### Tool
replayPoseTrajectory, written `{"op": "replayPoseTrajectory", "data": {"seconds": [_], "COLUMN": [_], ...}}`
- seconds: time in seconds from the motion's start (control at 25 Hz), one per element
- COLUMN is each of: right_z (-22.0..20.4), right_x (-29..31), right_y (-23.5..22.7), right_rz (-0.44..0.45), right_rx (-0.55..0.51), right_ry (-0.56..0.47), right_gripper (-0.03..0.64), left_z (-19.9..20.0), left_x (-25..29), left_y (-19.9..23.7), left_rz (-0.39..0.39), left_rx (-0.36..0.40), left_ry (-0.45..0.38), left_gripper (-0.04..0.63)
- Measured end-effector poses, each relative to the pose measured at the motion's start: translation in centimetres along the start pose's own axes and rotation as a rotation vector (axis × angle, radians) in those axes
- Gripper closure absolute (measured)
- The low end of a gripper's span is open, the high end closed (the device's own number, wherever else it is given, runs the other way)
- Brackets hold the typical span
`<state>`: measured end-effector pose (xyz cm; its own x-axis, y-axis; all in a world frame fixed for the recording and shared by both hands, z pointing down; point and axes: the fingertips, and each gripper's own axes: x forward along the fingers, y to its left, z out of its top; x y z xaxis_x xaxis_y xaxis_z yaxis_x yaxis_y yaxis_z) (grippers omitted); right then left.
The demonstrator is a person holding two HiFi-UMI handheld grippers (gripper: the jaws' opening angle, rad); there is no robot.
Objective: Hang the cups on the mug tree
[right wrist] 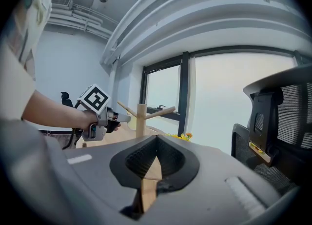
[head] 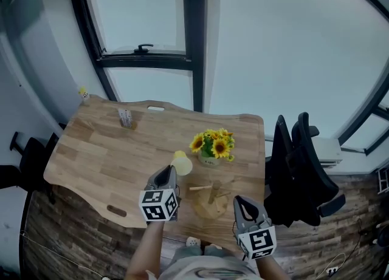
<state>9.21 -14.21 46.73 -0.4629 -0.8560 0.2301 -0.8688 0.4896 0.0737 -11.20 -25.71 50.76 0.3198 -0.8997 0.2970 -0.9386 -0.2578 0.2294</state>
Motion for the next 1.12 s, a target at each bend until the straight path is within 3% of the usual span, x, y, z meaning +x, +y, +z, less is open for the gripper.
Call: {"op": "replayPoseTrajectory", "data": {"seconds": [0.4,0.92,1.12], "right_z": [-0.3,-0.9,-1.0], "right_x": [-0.3,-0.3,-0.1], "right_y": [-0.3,-0.6,-0.5], "right_rz": [-0.005,-0.006,-0.004], "right_rx": [0.004,0.010,0.010], "right_ry": [0.013,0.025,0.028], "right_gripper": [0.618,0.618,0.618], "left_z": [0.2,-0.8,-1.1], "left_x": [0.4,0.6,0.5], "left_y": [-1.6,-3.3,-3.8], "left_rz": [0.003,-0.002,-0.011], "left_rx": [0.097,0.311,0.334], "left_ry": [-0.006,-0.040,-0.044], "left_gripper": [0.575,0.575,0.575]}}
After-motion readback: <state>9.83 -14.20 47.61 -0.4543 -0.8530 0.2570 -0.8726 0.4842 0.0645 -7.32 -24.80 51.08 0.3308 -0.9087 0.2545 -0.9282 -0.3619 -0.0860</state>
